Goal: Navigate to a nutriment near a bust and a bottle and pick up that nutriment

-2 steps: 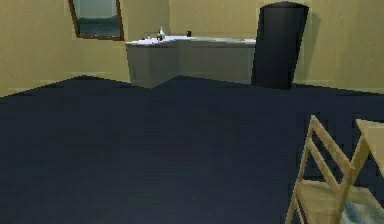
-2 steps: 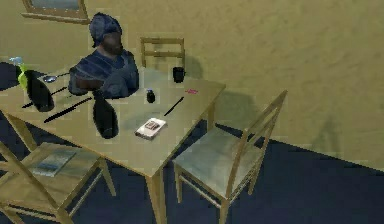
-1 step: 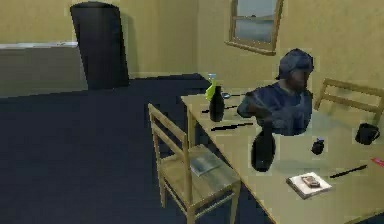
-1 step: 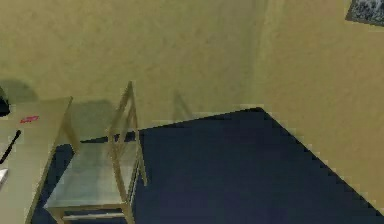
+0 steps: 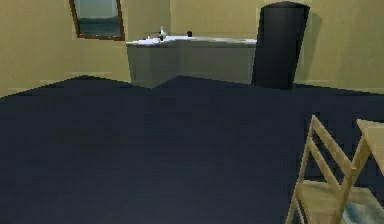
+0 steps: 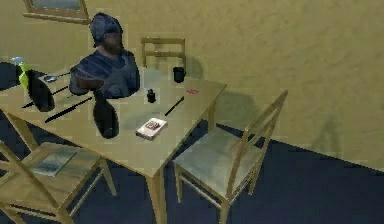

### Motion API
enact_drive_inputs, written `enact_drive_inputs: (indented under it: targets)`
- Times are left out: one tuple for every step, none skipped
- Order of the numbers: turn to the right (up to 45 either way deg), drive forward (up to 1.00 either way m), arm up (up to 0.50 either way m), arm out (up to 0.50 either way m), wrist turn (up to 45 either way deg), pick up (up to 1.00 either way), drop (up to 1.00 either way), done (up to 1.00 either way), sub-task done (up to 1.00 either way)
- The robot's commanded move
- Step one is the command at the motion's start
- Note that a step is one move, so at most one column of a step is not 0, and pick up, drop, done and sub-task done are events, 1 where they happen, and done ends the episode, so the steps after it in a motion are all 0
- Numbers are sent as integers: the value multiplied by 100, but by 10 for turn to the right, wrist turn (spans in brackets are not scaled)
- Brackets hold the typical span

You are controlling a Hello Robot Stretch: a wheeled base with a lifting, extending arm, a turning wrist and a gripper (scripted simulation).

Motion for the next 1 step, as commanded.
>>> enact_drive_inputs:
  targets:
    - [-90, 0, 0, 0, 0, 0, 0, 0, 0]
